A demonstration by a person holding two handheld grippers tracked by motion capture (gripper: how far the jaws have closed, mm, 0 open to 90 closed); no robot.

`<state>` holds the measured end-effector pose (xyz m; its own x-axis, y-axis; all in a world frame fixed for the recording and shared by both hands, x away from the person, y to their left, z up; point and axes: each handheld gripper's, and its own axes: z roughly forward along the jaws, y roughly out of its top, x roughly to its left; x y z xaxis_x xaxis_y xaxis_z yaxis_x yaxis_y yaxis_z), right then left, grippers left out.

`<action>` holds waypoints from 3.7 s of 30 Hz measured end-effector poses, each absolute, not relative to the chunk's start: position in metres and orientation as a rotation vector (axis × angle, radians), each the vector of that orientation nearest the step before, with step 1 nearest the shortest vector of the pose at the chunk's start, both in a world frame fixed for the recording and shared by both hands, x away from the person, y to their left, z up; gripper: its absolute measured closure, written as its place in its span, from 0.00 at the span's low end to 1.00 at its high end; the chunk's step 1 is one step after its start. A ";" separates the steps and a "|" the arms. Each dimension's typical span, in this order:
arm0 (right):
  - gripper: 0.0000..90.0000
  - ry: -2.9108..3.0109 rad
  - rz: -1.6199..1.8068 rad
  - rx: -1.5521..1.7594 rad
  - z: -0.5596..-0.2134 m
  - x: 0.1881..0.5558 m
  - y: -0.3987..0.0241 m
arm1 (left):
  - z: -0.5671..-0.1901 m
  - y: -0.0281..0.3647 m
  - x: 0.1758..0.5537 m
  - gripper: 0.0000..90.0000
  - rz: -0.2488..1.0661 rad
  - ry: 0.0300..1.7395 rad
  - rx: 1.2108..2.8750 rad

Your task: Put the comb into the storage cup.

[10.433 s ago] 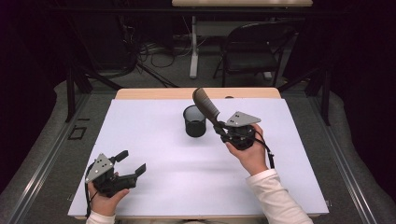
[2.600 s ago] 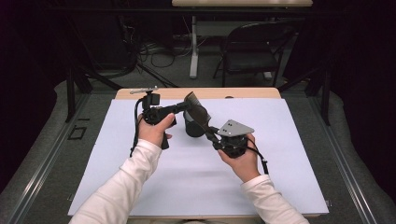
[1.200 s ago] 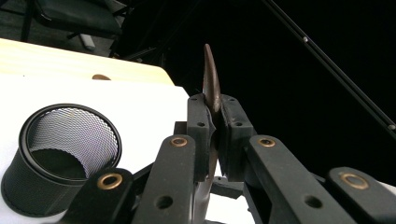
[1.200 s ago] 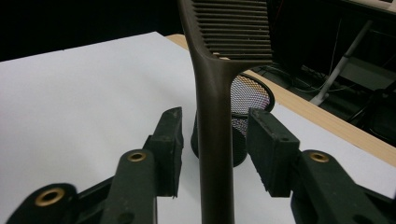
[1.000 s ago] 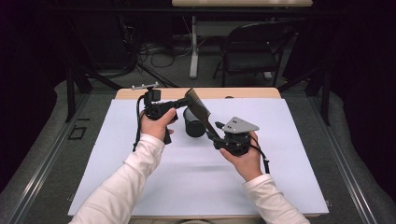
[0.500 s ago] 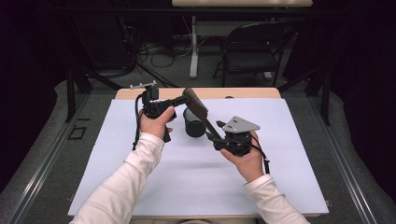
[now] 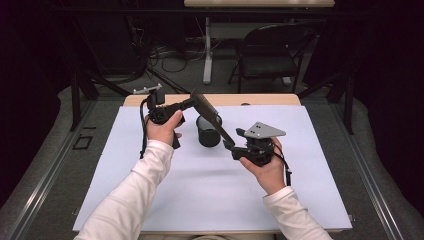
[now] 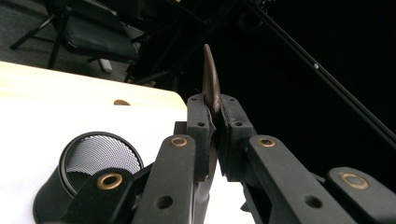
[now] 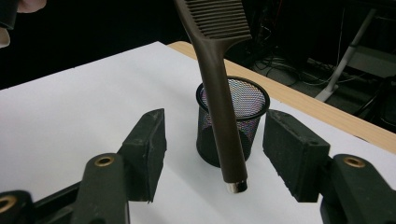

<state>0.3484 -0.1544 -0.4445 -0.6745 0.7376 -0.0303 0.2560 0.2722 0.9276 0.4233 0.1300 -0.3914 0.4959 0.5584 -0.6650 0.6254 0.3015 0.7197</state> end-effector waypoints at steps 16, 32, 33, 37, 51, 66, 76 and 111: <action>0.32 2.110 1.401 0.882 -0.444 0.348 -0.160 | -0.384 0.138 0.427 0.94 -0.006 1.148 1.317; 0.13 2.120 1.370 0.878 -0.443 0.346 -0.159 | -0.380 0.147 0.429 0.94 0.040 1.157 1.289; 0.13 2.120 1.370 0.878 -0.443 0.346 -0.159 | -0.380 0.148 0.430 0.94 0.047 1.152 1.294; 0.04 2.132 1.385 0.869 -0.443 0.346 -0.159 | -0.379 0.150 0.431 0.94 0.057 1.162 1.284; 0.00 2.122 1.372 0.865 -0.443 0.346 -0.155 | -0.374 0.161 0.431 0.94 0.109 1.175 1.267; 0.00 2.109 1.354 0.854 -0.443 0.345 -0.154 | -0.373 0.168 0.434 0.94 0.142 1.194 1.248; 0.00 2.118 1.345 0.849 -0.444 0.346 -0.154 | -0.374 0.171 0.437 0.94 0.171 1.207 1.231; 0.00 2.128 1.335 0.843 -0.446 0.346 -0.152 | -0.385 0.164 0.448 0.94 0.231 1.254 1.245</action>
